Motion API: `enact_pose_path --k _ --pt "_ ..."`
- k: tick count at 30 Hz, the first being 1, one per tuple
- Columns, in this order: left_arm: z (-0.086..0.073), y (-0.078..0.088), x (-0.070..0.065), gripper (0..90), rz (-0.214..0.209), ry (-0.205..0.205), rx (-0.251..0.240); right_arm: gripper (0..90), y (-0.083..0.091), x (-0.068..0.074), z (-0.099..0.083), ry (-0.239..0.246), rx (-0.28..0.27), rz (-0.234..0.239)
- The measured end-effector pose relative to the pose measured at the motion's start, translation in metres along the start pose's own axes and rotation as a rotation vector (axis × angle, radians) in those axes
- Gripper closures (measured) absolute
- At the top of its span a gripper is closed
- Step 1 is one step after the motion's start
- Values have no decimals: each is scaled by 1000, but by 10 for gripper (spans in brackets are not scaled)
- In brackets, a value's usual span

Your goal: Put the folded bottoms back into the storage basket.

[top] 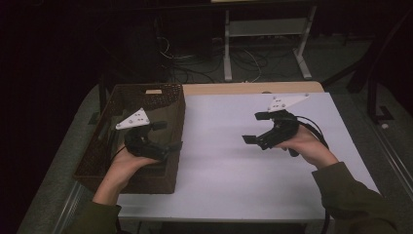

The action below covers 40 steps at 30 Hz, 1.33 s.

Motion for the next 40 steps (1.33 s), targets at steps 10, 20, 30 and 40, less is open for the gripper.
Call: enact_pose_path --k 10,20,30,40 --pt "-8 -8 -12 0 -33 -9 -8 21 50 -5 -22 -13 -14 -59" --pt "-8 -7 -13 0 -31 -5 -30 21 94 -10 -49 -47 -60 -123" --pt "-9 -7 -14 0 -30 -3 -32 21 121 -9 -74 -67 -72 -154" --pt "-9 -7 -14 0 -24 -4 -35 21 122 -8 -87 -82 -51 -155"
Point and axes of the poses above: each handheld gripper's, and its own axes: y roughly backward along the jaws, z roughly out of its top, x roughly to its left, the point moved 2 cm from there along -y, roughly forward along the jaws, and after that the axes turned 12 degrees about -x, right-handed, at the moved point
